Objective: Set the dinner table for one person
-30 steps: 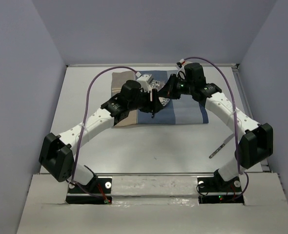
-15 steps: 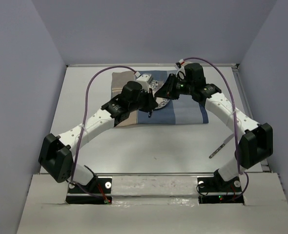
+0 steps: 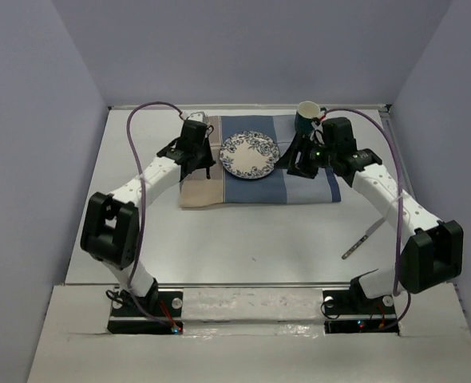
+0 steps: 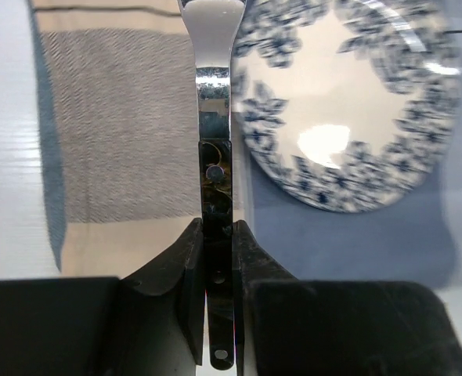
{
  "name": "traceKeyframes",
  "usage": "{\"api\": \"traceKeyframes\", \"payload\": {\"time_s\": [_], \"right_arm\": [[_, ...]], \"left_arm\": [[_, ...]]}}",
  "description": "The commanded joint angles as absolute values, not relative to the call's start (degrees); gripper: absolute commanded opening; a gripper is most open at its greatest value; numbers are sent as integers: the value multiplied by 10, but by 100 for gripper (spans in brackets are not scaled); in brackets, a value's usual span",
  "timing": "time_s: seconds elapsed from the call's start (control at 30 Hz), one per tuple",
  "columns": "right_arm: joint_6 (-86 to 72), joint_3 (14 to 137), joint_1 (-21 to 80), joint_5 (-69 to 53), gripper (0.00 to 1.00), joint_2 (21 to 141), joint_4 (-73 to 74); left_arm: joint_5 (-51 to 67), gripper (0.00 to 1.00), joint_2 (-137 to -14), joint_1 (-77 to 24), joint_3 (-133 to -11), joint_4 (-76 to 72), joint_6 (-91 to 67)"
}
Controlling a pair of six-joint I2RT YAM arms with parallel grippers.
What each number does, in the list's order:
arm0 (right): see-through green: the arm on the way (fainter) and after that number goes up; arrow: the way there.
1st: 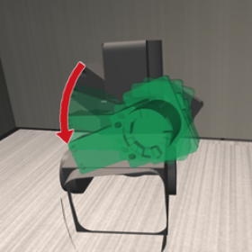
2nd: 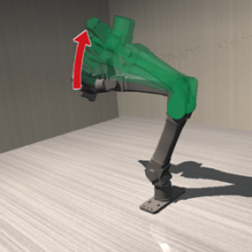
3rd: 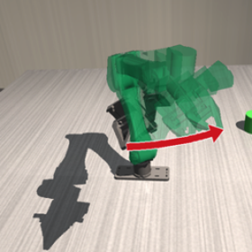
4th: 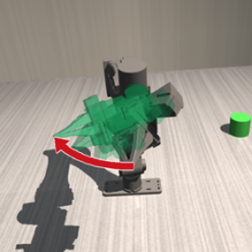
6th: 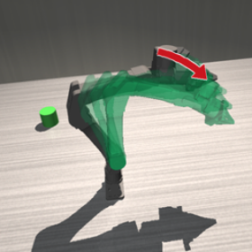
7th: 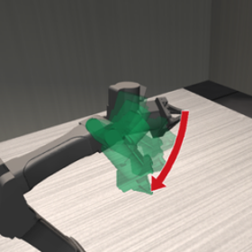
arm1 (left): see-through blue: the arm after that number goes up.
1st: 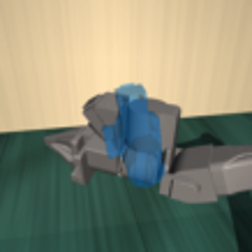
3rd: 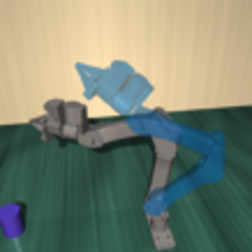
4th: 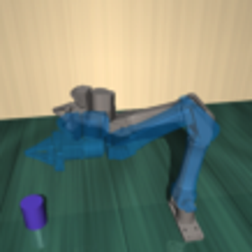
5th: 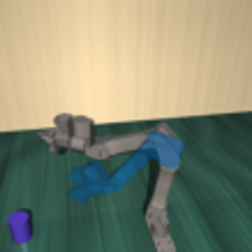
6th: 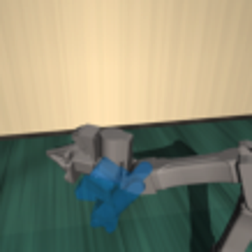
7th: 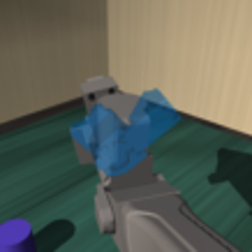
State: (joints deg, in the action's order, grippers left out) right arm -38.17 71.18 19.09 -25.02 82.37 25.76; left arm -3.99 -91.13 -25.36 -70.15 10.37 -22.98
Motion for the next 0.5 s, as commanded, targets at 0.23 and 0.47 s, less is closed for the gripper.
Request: {"api": "traceKeyframes", "payload": {"time_s": [0.23,0.47], "right_arm": [[-346,613,195,-137,63,761,350],[-375,566,185,-57,62,744,406]], "left_arm": [[-133,0,-1099,-220,-803,117,-186],[-133,0,-1153,-211,-828,98,-173]]}}
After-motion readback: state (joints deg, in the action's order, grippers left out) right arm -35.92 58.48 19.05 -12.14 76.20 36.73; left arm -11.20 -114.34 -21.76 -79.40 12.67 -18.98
